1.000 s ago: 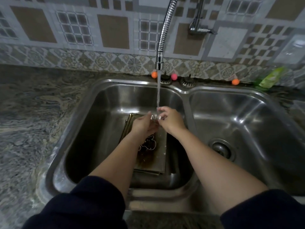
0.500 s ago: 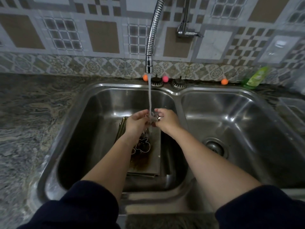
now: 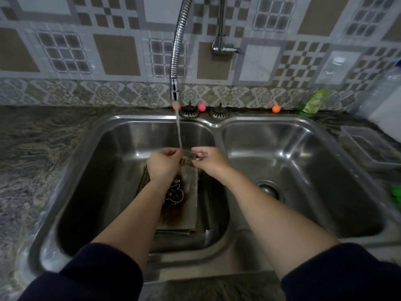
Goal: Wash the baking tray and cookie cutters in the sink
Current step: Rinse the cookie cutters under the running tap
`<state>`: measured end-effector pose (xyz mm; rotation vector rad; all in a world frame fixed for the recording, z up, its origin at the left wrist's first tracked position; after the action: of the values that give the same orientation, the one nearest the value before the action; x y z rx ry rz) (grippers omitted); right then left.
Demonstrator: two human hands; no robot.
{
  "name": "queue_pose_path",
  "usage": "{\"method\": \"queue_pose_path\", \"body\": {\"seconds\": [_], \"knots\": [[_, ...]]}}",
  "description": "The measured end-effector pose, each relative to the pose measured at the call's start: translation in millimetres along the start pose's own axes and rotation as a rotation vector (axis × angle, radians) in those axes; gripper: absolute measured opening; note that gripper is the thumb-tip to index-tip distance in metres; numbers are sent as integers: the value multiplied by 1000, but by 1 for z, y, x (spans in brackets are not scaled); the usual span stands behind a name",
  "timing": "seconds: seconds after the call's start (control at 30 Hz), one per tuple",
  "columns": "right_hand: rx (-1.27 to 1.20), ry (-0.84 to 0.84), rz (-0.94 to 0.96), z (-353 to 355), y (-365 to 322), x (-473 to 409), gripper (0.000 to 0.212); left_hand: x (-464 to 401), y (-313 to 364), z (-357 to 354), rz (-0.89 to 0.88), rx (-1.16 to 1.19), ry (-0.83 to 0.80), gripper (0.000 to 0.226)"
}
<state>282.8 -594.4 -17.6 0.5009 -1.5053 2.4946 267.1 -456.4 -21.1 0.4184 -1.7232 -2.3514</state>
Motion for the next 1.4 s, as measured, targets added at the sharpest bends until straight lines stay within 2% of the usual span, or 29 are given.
{"method": "queue_pose_path", "body": {"seconds": [0.07, 0.1, 0.17, 0.33, 0.43, 0.6, 0.67, 0.73, 0.97, 1.03, 1.17, 1.33, 1.4], "knots": [[-167, -150, -121, -2, -2, -4, 39, -1, 6, 7, 11, -47, 51, 10], [-199, -144, -139, -5, -5, -6, 31, -1, 10, 10, -13, -92, 60, 10], [-163, -60, -141, -12, -14, -12, 23, 0, 16, 15, -77, -150, 51, 10], [208, 181, -116, -32, -37, -24, 11, 2, 21, 21, -205, -209, -4, 8], [229, 178, -116, -41, -45, -25, 13, -2, 20, 27, -231, -223, -27, 8], [-87, 46, -333, -44, -49, -29, 22, -17, 25, 30, -254, -222, -13, 7], [-285, -63, -434, -46, -51, -29, 12, -21, 28, 28, -264, -231, -28, 6], [-429, -105, -471, -47, -57, -24, 20, -24, 29, 26, -281, -233, -39, 6], [-738, -133, -410, -42, -62, -13, 35, -26, 23, 27, -335, -226, -20, 5], [-774, -210, -398, -38, -58, -8, 40, -27, 20, 28, -315, -221, -3, 5], [-705, -296, -358, -28, -48, -8, 35, -28, 16, 31, -271, -201, 19, 9], [-602, -212, -249, -18, -39, -4, 29, -24, 17, 21, -268, -168, -18, 8], [-589, -244, -228, -3, -34, 1, 29, -20, 15, 12, -264, -129, -45, 8]]}}
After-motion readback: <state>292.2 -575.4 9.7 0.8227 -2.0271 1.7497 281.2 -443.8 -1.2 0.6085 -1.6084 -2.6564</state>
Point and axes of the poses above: each hand's wrist, its own x-axis away from the middle knuckle, its own z-axis out of the back of the hand, y = z × x, the point moved 1 cm from there along -x, towards the middle knuckle, and after that the axes turned 14 degrees about -z, right-handed, at the moved point
